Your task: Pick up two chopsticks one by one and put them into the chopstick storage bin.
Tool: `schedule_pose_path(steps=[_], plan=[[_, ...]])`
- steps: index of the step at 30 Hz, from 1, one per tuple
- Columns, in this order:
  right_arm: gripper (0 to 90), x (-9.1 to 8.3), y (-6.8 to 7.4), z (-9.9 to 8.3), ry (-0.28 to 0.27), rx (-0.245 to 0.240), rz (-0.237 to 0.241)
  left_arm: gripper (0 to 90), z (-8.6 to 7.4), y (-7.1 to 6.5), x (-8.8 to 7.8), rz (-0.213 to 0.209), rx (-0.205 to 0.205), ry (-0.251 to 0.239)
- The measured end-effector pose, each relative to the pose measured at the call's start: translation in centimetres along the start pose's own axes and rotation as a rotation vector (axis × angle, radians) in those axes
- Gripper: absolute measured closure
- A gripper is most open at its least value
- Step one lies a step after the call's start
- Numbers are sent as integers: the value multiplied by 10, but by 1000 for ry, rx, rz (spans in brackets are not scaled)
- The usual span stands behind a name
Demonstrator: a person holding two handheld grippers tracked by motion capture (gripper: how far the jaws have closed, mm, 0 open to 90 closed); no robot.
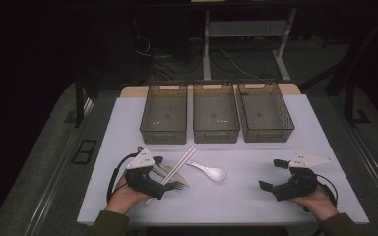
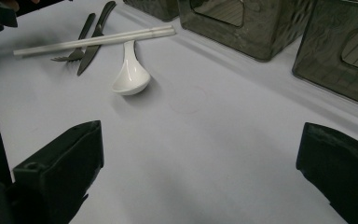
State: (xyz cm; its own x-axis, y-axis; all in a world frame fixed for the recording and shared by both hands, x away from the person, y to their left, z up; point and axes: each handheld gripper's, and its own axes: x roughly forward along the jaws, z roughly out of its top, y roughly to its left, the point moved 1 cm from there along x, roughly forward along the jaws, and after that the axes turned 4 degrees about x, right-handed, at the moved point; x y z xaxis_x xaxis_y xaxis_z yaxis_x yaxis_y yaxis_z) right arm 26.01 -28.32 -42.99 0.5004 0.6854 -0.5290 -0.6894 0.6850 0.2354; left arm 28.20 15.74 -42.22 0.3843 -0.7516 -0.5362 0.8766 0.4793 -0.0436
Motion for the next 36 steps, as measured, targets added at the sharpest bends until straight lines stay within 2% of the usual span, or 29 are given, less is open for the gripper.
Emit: schedule_pose_path(steps=[11,18,27,36], plan=[[8,-1,-1,0,-3,13,11,0,6,1,1,18,-4,12],[8,-1,-2,1,-8,14,6,0,10,4,4,25,8,23],[8,-1,-1,1,-9,26,12,9,20,7,7,38,9,1],[8,0,-2,1,-8,22,18,36,24,13,15,44,3,10]])
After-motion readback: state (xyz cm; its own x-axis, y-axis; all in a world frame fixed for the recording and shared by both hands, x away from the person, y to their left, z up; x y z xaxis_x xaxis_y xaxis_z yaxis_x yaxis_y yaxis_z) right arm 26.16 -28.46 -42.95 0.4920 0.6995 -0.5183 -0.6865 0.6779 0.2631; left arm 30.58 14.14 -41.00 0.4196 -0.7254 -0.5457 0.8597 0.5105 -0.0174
